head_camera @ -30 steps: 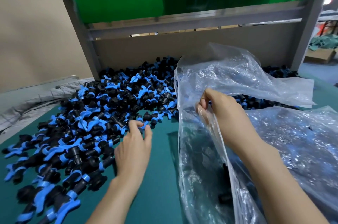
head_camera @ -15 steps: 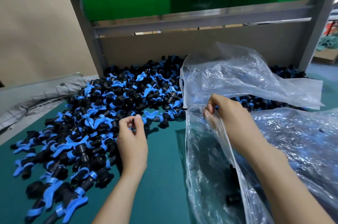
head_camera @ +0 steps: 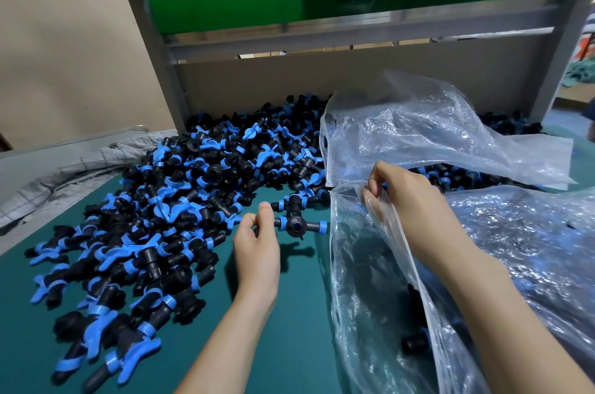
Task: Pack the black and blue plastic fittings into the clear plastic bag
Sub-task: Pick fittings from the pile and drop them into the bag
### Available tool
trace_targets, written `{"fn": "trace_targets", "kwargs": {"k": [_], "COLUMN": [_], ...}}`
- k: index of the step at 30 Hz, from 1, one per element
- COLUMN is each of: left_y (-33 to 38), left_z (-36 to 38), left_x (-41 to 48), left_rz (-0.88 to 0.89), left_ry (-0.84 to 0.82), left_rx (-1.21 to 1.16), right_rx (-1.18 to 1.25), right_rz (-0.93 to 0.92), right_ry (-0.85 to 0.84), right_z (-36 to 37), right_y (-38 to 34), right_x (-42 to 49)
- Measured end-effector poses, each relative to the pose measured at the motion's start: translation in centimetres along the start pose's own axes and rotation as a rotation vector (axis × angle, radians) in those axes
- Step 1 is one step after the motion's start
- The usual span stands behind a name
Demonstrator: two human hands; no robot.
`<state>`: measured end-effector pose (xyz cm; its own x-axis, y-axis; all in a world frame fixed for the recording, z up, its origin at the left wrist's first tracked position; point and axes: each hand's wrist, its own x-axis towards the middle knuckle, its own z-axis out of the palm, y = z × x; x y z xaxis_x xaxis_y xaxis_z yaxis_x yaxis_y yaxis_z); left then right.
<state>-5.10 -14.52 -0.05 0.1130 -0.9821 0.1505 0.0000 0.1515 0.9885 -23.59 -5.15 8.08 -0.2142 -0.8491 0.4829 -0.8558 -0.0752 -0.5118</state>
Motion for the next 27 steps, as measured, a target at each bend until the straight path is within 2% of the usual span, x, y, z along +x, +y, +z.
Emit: {"fn": "trace_targets", "kwargs": {"k": [11, 13, 16, 18, 23, 27], "left_y": [0.3, 0.5, 0.7, 0.6, 0.6, 0.8], "left_z": [0.0, 0.1, -0.3, -0.7, -0.9, -0.7], "left_x": [0.1, 0.2, 0.8, 1.2, 1.4, 1.3], "left_rz": [-0.038, -0.141, -0.41, -0.524, -0.596, -0.583], "left_ry": [-0.001, -0.016, -0.091, -0.124, -0.135, -0.106], "left_rx": [0.011, -0.208, -0.716, -0.893, -0.974, -0.865], "right_rx": [-0.005, -0.008, -0.008, -0.008, 0.011, 0.018], "right_rz": [-0.004, -0.001, 0.005, 0.007, 0.012, 0.015], "right_ry": [-0.012, -0.017, -0.024, -0.025, -0.03, -0.028], "right_z": [-0.1, -0.1, -0.1, -0.1, -0.2, -0.2], "right_y": [-0.1, -0.1, 0.0, -0.1, -0.1, -0.2], "right_x": [-0.1, -0.1, 0.0, 0.0, -0.2, -0.1]}}
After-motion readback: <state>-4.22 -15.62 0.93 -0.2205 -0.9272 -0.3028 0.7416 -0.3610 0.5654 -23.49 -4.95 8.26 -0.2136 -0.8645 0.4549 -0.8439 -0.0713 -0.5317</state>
